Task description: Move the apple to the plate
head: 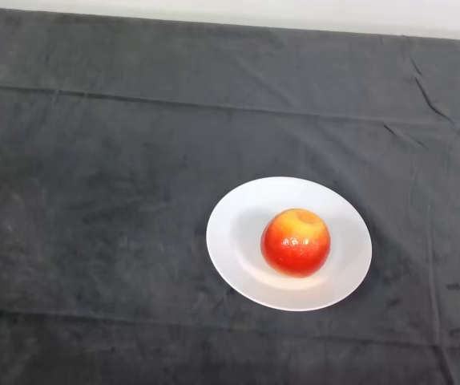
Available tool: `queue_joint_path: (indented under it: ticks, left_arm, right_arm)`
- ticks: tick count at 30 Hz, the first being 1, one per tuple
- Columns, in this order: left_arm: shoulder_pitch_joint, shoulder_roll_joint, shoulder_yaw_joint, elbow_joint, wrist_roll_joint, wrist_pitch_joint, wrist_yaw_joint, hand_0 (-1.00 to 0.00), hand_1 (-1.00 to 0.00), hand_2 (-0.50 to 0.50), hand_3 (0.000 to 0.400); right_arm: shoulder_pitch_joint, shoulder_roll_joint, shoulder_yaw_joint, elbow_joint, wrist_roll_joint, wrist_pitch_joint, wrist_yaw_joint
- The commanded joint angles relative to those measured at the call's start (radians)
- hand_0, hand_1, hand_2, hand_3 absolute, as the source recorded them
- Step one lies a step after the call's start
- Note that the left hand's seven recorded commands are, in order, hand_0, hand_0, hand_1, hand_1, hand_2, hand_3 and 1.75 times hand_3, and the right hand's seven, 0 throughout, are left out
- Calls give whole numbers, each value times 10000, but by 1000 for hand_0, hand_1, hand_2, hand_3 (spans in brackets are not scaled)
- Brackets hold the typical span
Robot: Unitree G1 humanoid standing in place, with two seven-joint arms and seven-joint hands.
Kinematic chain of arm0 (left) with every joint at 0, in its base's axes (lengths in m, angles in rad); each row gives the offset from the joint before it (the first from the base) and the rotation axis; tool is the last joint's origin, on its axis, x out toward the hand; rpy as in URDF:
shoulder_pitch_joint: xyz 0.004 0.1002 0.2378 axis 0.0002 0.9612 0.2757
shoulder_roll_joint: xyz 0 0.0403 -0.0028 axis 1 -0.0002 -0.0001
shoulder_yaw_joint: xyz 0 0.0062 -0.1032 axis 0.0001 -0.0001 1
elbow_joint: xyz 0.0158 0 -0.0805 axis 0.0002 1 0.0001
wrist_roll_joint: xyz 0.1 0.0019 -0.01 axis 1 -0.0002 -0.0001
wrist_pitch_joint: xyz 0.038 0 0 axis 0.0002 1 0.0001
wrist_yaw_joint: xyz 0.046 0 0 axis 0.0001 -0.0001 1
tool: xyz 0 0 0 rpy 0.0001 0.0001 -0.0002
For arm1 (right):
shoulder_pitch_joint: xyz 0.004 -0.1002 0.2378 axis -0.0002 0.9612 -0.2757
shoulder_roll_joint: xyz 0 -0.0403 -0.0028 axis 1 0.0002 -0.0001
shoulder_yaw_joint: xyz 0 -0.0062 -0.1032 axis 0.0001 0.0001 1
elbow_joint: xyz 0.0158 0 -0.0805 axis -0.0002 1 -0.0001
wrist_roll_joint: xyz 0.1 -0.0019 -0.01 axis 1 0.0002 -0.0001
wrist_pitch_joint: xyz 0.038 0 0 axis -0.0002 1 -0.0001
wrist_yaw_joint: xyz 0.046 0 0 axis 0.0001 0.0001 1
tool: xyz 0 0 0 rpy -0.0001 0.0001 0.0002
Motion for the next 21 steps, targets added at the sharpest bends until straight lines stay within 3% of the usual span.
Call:
queue_joint_path:
  ticks: [1,21]
  left_arm:
    - [116,226,269,204,260,-74,2,0,0,0,0]
    - [164,122,672,126,637,38,-161,0,0,0,0]
  right_arm:
    - [1117,1394,-158,994,-99,708,-41]
    - [1118,1394,-165,991,-108,709,-44]
